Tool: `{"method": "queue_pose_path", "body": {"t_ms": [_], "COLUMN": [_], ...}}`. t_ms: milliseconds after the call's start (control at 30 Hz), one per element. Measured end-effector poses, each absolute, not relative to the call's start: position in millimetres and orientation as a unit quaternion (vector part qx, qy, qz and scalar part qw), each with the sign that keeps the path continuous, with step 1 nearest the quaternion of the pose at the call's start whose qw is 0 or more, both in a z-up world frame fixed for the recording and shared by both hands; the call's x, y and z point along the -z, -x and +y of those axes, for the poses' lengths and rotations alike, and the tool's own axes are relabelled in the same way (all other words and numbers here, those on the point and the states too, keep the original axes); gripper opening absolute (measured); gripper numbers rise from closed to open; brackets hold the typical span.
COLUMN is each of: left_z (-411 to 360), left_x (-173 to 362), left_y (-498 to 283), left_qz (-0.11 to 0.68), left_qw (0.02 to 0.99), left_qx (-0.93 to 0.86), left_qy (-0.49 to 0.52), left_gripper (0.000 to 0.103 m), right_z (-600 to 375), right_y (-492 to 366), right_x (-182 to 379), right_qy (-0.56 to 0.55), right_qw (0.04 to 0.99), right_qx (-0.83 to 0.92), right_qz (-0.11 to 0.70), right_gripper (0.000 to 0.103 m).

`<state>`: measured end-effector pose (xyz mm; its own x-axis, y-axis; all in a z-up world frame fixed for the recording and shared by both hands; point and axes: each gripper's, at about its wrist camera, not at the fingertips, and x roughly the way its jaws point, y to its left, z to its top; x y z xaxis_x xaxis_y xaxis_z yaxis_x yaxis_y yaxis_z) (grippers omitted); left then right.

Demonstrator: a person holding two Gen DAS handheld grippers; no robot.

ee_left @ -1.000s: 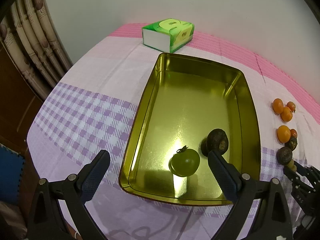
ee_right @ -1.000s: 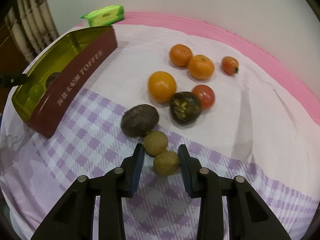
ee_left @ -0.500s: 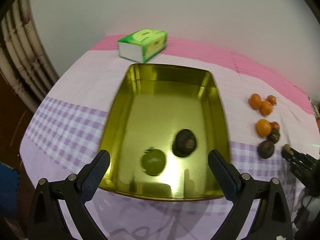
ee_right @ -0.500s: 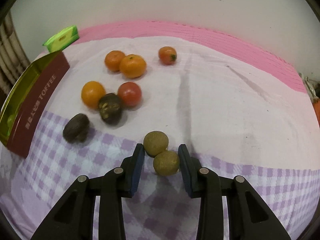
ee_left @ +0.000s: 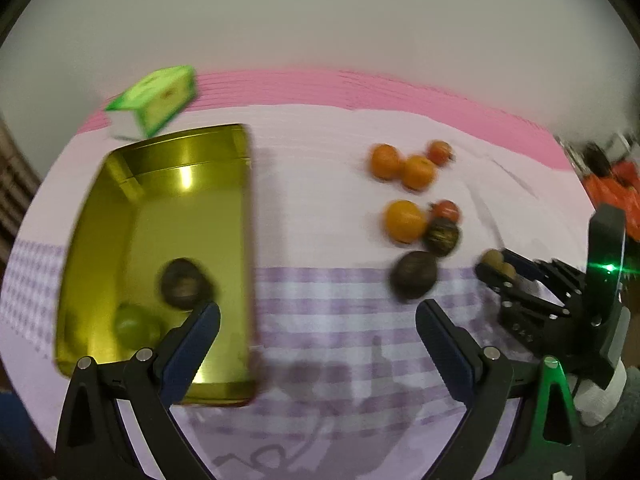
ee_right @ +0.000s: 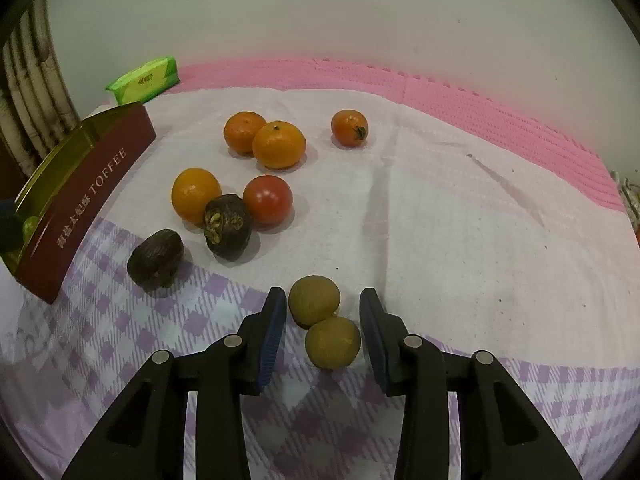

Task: Organize fruits
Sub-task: 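Move the right gripper around two small olive-brown fruits while the left gripper approaches a dark brown fruit, then close the left gripper on the dark brown round fruit and lift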

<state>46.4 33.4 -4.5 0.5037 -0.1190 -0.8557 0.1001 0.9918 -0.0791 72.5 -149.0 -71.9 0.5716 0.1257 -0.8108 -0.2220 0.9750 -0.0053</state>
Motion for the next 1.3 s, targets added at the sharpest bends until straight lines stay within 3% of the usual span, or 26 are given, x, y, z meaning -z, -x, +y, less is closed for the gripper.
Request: {"method": "queue_pose_path", "body": {"t_ms": [133, 233, 333, 833, 1200, 1300], "left_z": [5.9, -1.2, -7.7, -30.0, -30.1, -30.1], "left_x": [18.3, 28.0, 36.9, 60.7, 59.7, 58.9], "left_y": [-55.5, -64.8, -74.5, -90.6, -91.0, -89.6], "left_qz": [0.505, 0.513, 0.515, 0.541, 0.537, 0.539], "left_qw": [0.858, 0.854, 0.852, 0.833, 0.834, 0.832], "left_qx": [0.088, 0.091, 0.091, 0.112, 0.126, 0.127], "left_qy": [-0.010, -0.010, -0.012, -0.008, -0.005, -0.004], "left_gripper": [0.095, 0.087, 0.071, 0.069, 0.036, 0.034], "right_z": [-155.8, -158.8, -156.4, -154.7, -153.5, -152.8], "right_y": [-65.3, -62.6, -61.9, -60.1, -59.9, -58.6], "right_x": [72.4, 73.2, 74.1, 73.7, 73.9, 74.4], "right_qy": [0.054, 0.050, 0.054, 0.055, 0.056, 0.059], "right_qw": [0.890, 0.893, 0.896, 0.896, 0.895, 0.895], "right_qx": [-0.106, -0.109, -0.110, -0.117, -0.119, -0.119], "right_qz": [0.440, 0.433, 0.426, 0.425, 0.426, 0.426], "right_gripper": [0.040, 0.040, 0.040, 0.049, 0.052, 0.055]}}
